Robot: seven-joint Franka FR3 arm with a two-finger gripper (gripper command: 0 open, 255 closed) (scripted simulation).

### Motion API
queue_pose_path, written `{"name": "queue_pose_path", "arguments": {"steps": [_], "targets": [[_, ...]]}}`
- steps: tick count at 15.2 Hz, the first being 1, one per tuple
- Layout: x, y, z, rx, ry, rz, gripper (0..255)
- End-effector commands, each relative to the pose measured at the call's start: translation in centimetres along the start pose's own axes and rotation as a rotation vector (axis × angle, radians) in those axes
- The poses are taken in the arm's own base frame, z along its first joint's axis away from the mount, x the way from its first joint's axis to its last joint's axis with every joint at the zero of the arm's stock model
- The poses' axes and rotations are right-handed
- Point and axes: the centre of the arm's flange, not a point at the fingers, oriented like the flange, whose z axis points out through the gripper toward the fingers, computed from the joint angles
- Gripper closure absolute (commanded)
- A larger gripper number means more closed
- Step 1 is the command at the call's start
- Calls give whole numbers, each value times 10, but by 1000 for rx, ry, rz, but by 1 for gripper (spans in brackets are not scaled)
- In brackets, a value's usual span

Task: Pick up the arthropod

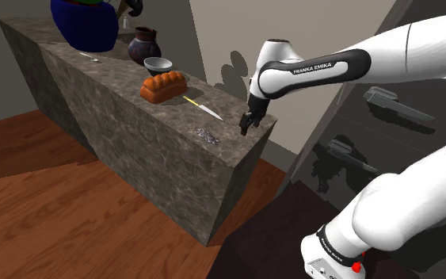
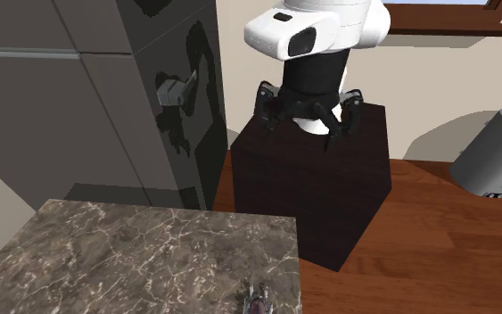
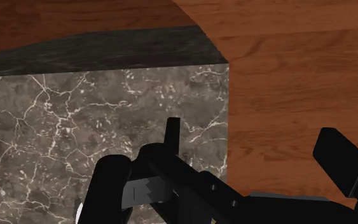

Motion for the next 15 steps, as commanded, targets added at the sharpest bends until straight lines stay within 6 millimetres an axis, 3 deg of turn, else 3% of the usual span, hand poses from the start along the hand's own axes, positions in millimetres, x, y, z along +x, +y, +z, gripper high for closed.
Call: {"name": "queue_pose_path", "arguments": {"steps": [1, 15], "targets": [[22, 2, 13, -1, 10, -3, 0], [171, 17, 109, -5, 67, -26, 0]]}}
